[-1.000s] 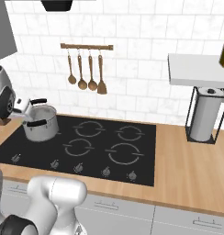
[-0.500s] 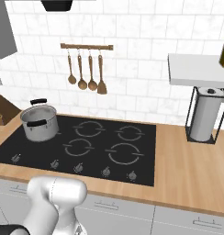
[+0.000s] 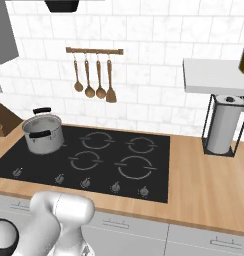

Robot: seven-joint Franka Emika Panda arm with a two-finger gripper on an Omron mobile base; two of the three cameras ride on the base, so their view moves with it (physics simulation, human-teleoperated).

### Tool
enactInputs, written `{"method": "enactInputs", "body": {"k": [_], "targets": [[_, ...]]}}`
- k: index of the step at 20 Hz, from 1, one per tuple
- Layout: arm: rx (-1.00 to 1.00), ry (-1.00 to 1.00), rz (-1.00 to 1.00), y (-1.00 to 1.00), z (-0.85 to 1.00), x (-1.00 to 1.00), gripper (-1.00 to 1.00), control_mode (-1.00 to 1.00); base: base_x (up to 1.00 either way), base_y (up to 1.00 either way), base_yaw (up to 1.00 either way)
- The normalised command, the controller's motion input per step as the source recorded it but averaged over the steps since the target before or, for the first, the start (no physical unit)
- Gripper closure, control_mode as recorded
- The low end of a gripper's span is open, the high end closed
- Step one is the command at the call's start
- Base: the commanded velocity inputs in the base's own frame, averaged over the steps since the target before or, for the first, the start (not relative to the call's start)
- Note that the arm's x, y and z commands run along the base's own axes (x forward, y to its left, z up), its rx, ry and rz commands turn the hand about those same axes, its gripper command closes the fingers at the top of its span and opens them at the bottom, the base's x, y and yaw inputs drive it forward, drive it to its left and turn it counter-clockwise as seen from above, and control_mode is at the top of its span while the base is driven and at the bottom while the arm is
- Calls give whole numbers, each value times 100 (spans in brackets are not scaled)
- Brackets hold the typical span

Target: Pick the kettle from the counter and place it on a stove burner. Then turn the burner on.

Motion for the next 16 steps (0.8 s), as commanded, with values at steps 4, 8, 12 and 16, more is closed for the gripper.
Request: {"method": "enactInputs", "body": {"k": [4, 8, 12, 16], "targets": [[8, 6, -4, 100, -27, 35, -100, -100, 0, 0, 0], [7, 5, -6, 100, -46, 73, -100, -100, 0, 0, 0], [7, 0, -5, 97, -45, 66, -100, -100, 0, 0, 0], [2, 3, 0, 29, -4, 0, -100, -100, 0, 0, 0]]}}
